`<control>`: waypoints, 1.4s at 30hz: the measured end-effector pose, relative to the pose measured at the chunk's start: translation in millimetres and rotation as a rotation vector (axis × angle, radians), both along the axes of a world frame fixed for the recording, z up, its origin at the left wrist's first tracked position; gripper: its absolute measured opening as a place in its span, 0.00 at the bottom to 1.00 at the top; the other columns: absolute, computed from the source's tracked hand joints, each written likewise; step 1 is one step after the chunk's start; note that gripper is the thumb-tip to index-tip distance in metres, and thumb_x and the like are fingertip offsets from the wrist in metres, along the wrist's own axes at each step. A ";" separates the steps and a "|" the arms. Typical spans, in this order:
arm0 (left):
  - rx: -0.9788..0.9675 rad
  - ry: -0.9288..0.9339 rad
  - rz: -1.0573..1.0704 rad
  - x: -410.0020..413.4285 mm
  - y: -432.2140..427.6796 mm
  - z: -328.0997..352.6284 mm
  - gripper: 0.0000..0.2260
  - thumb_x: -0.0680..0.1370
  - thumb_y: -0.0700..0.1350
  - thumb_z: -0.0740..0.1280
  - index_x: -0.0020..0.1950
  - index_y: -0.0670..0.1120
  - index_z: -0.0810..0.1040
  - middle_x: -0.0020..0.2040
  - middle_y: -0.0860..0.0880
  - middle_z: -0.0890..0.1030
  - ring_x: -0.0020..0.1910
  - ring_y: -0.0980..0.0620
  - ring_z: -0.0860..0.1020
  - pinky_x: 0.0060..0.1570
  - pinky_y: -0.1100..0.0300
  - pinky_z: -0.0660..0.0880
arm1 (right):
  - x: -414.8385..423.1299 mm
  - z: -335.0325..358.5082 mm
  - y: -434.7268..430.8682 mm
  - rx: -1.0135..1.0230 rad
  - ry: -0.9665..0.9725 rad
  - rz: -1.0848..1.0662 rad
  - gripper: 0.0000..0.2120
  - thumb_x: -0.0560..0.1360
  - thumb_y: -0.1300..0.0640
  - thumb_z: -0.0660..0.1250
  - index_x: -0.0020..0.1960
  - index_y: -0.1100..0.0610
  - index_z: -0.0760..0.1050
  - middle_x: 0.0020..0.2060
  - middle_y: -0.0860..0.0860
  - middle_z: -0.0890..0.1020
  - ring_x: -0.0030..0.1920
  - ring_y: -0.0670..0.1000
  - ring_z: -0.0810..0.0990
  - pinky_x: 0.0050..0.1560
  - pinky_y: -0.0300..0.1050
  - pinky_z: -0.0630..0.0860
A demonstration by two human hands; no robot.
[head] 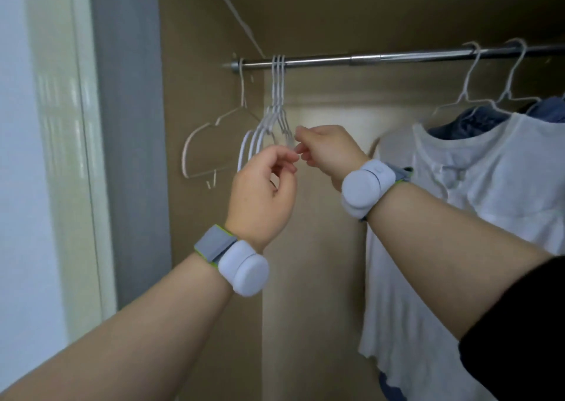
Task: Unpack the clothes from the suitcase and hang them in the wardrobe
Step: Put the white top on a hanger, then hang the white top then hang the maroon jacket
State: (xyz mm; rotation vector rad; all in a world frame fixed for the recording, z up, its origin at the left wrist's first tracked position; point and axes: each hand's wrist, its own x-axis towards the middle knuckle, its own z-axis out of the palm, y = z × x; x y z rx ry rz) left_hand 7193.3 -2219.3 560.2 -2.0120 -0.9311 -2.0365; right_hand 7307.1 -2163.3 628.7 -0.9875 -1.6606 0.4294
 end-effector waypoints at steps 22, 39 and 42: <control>-0.252 -0.299 -0.136 -57.6 9.5 -4.7 0.28 0.75 0.36 0.61 0.73 0.46 0.58 0.69 0.48 0.67 0.69 0.52 0.65 0.62 0.61 0.69 | -101.8 2.6 -5.5 -0.230 0.180 0.099 0.07 0.74 0.60 0.69 0.39 0.61 0.75 0.33 0.56 0.76 0.31 0.51 0.74 0.38 0.44 0.73; -0.390 -0.461 -0.142 -68.9 3.4 -5.0 0.29 0.73 0.34 0.60 0.73 0.45 0.60 0.72 0.46 0.63 0.71 0.47 0.60 0.71 0.53 0.57 | -143.2 -3.3 -10.7 -0.391 0.259 0.270 0.10 0.78 0.65 0.61 0.38 0.59 0.72 0.33 0.54 0.76 0.34 0.50 0.76 0.38 0.40 0.73; -0.387 -0.461 -0.180 -68.8 1.2 -5.7 0.29 0.72 0.36 0.60 0.73 0.45 0.60 0.70 0.47 0.66 0.70 0.48 0.62 0.71 0.53 0.59 | -145.9 -1.7 -10.9 -0.342 0.250 0.177 0.10 0.74 0.66 0.62 0.34 0.59 0.72 0.25 0.53 0.76 0.30 0.51 0.75 0.34 0.42 0.74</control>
